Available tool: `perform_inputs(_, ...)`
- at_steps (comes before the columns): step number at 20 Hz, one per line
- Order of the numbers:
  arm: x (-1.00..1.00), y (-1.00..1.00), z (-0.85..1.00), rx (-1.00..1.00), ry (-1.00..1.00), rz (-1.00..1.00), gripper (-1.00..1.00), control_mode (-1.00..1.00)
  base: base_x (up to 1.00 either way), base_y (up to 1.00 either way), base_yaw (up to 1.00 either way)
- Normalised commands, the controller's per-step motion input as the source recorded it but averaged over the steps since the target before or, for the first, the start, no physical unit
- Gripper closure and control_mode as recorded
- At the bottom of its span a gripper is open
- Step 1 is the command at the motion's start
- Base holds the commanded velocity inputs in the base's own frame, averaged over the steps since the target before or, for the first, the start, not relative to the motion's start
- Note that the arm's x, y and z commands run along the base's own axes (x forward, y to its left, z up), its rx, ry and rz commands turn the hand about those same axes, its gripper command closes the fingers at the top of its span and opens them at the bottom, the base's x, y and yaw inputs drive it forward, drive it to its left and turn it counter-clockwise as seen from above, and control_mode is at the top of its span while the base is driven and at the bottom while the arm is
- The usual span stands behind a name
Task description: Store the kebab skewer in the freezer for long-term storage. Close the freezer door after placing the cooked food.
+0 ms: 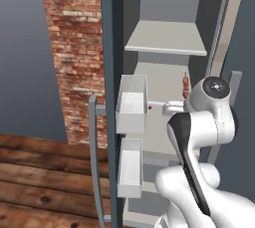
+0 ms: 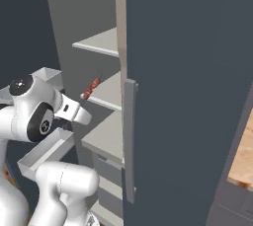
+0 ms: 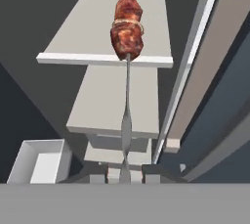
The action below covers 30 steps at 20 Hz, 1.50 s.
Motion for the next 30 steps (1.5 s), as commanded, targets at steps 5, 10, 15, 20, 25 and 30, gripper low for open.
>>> perform_inputs(5,0.45,0.0,-0.06,0.0,-0.01,0.0,1.0,-1.0,0.0,0.0,0.0)
perform_inputs(10,0.48,-0.01,-0.01,0.0,0.0,0.0,1.0,-1.0,0.0,0.0,0.0)
perform_inputs(15,0.52,-0.02,0.0,0.0,0.0,0.0,1.0,-1.0,0.0,0.0,0.0)
perform_inputs(20,0.58,-0.12,-0.03,0.0,0.0,0.0,1.0,-1.0,0.0,0.0,0.0)
perform_inputs(25,0.53,-0.08,0.0,0.0,0.0,0.0,1.0,-1.0,0.0,0.0,0.0)
perform_inputs(30,0.46,-0.04,-0.01,0.0,0.0,0.0,1.0,-1.0,0.0,0.0,0.0)
